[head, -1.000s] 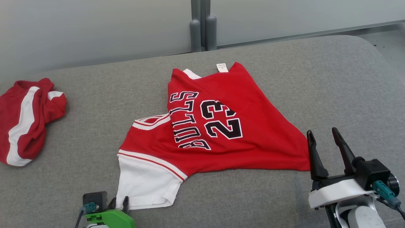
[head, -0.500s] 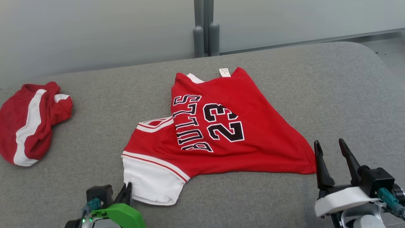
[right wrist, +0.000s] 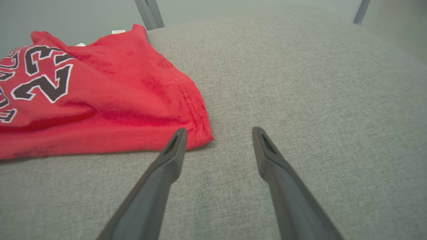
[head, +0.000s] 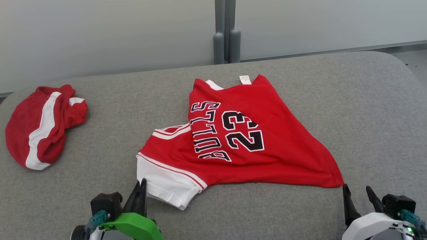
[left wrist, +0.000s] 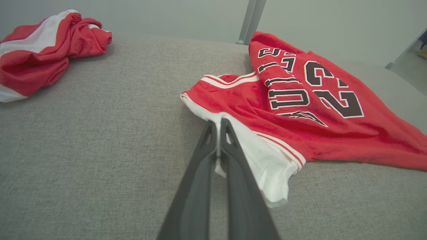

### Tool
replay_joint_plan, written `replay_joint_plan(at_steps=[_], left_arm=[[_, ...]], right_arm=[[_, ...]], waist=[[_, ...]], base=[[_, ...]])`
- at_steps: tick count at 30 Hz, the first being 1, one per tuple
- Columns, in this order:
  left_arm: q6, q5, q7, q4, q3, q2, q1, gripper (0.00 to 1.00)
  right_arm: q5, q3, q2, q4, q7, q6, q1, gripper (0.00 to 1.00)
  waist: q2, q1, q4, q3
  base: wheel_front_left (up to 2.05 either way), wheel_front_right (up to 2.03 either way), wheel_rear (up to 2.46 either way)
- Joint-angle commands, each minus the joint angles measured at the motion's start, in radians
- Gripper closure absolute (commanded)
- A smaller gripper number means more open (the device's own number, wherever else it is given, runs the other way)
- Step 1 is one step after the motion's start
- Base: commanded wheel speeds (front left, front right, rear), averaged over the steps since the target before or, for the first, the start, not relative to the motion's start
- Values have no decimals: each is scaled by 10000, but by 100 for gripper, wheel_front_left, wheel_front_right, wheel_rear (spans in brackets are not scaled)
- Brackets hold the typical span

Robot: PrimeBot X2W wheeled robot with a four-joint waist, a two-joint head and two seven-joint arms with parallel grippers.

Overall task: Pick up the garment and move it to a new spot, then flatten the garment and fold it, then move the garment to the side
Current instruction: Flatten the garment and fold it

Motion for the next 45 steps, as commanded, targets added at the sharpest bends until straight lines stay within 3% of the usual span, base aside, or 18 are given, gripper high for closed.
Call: replay_joint_plan(at_steps=[1,18,21,22,23,25,27,31,36,45], left_arm=[[108,80,49,-167,-28,5,125,100],[248,0,106,-556,-89,113,160,100],[258,-28,89,-542,-83,142,129,100],[266,-33,77,-535,-77,150,121,100],[277,-38,68,-531,-79,160,112,100],[279,-46,58,-525,-76,180,87,100],[288,-71,14,-533,-75,184,63,100],[248,-166,-250,-610,-10,121,-16,100],[157,-659,-681,-798,142,-70,-131,100],[-19,-1565,-1667,-1679,407,-332,-516,100]], right_arm=[[141,-68,-38,295,32,-3,-325,0],[367,42,-40,3131,135,-3,-2011,0],[482,156,-34,3482,81,-3,-2237,23],[491,191,-32,3588,50,-3,-2306,42],[502,218,-34,3679,18,-3,-2371,56],[553,271,-34,3856,-6,-3,-2523,73],[612,271,-40,3967,-99,-3,-2670,100],[865,200,-43,3993,-327,-3,-2894,100],[2446,657,-38,3262,-552,-3,-2953,100],[4346,1268,-118,-211,212,-1,-2317,100]], waist=[[59,0,107,51],[59,0,578,265],[59,0,581,307],[59,0,577,317],[59,0,571,329],[59,0,558,352],[59,0,542,367],[59,0,510,344],[59,0,449,246],[59,0,158,-28]], base=[[0,0,0],[0,0,0],[0,0,0],[0,0,0],[0,0,0],[0,0,0],[0,0,0],[0,0,0],[0,0,0],[0,0,0]])
